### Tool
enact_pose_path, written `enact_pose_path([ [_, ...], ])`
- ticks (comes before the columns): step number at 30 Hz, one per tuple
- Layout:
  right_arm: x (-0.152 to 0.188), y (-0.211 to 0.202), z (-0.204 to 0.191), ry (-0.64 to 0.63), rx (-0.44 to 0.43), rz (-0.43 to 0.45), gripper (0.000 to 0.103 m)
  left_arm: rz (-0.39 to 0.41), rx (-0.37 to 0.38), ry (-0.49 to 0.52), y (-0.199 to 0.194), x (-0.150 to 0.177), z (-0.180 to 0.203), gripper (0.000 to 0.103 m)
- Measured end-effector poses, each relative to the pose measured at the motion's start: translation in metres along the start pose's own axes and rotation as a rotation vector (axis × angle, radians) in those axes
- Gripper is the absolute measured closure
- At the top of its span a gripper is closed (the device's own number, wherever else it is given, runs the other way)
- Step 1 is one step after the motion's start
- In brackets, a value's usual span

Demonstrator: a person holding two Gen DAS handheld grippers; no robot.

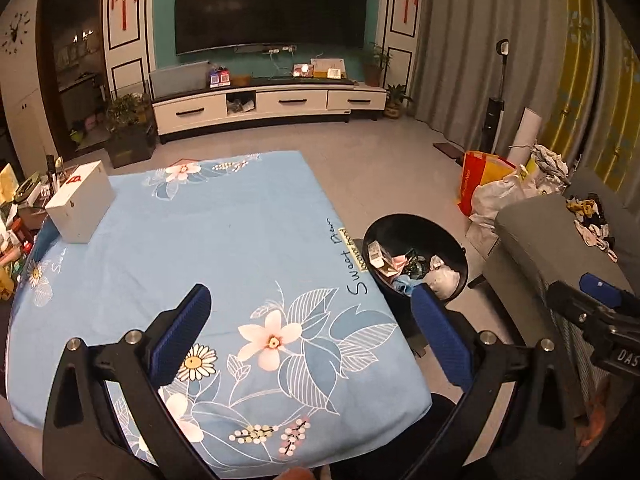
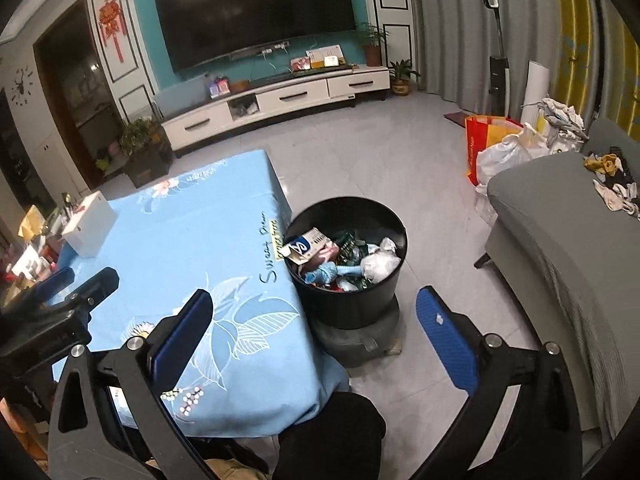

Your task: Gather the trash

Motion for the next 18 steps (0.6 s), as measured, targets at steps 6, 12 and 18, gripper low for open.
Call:
enact_pose_path([
  [6, 0.008, 0.013, -0.006, 0.001, -0.009, -0.031, 0.003, -0.037, -0.018, 0.009, 0.007, 0.010, 0.001, 0.003],
  [12, 0.011, 0.019, -0.005, 0.004, -0.019, -0.040, 0.003, -0.029, -0.046, 0.016, 0.010, 0.009, 0.003, 0.003],
  [18, 0.014, 0.026, 0.003, 0.014, -0.009, -0.044, 0.003, -0.057, -0.057, 0.021, 0.020, 0.011, 0.008, 0.003],
])
Point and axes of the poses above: each gripper's, at about its wrist camera, not at the fingertips, and y roughly the way its jaws point, z to its right, x to its underside, the point moved 7 cm from there along y, roughly the way its jaws point, and after that the axes turned 10 degrees about z, right-handed, at the moved point
